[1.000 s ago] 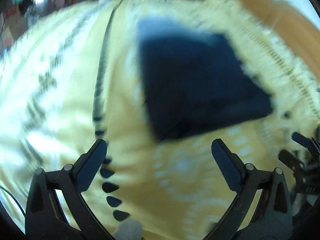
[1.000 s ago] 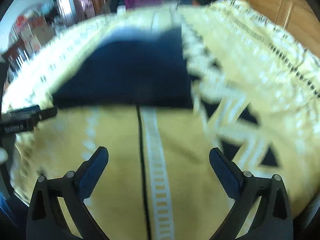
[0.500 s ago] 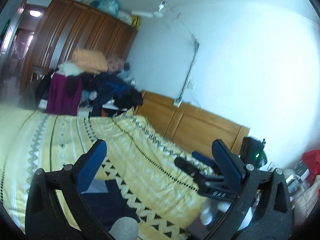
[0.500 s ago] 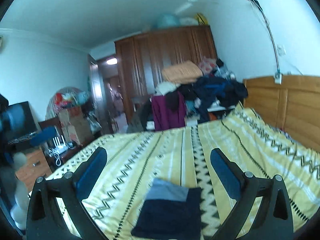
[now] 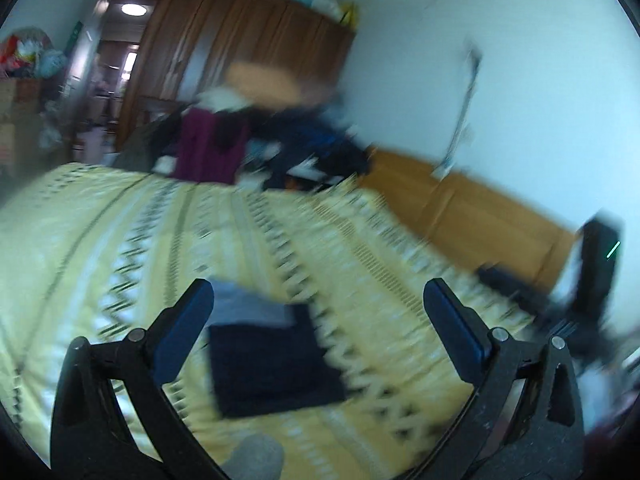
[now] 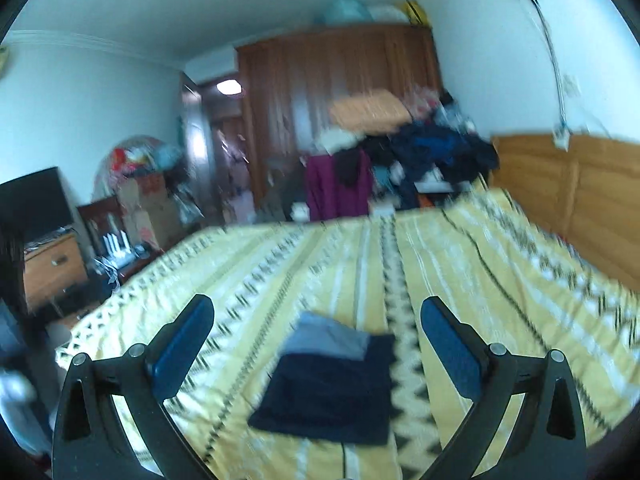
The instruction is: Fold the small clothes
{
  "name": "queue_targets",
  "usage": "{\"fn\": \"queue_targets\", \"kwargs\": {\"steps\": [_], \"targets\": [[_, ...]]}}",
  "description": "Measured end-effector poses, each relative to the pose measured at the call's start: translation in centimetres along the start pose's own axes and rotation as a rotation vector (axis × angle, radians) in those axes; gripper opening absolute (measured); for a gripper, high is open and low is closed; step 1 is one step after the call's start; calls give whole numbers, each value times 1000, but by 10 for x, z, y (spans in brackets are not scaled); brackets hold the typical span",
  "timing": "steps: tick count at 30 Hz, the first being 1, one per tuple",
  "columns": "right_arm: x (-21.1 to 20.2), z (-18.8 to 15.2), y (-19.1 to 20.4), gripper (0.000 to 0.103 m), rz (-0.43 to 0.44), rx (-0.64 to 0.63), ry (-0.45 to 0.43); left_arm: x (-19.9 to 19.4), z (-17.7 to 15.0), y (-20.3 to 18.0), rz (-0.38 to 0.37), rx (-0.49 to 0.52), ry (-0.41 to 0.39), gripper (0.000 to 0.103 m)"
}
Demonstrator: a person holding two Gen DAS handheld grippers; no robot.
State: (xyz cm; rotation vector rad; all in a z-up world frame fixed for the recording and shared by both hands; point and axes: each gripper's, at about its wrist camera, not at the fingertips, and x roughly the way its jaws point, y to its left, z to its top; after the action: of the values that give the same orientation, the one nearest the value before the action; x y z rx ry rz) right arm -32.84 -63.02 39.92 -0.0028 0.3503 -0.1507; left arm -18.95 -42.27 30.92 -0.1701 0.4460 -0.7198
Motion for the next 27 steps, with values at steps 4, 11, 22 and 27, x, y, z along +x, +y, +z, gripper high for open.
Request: {"fn": "queue_targets", "kwargs": {"steps": [4,11,22,27], "targets": [[58,-77,-20,103,-61,-17,204,55,-64,29,159,50,164,103],[146,-214,-55,103,-127,55,518,116,-131,76,335,82,415,103],[205,-311,-84,103,-225,85,773,173,-212,122,401,44,693,103],[203,-315,-86,103,-230,99,755,164,-212,121,385,45,663,103]]}}
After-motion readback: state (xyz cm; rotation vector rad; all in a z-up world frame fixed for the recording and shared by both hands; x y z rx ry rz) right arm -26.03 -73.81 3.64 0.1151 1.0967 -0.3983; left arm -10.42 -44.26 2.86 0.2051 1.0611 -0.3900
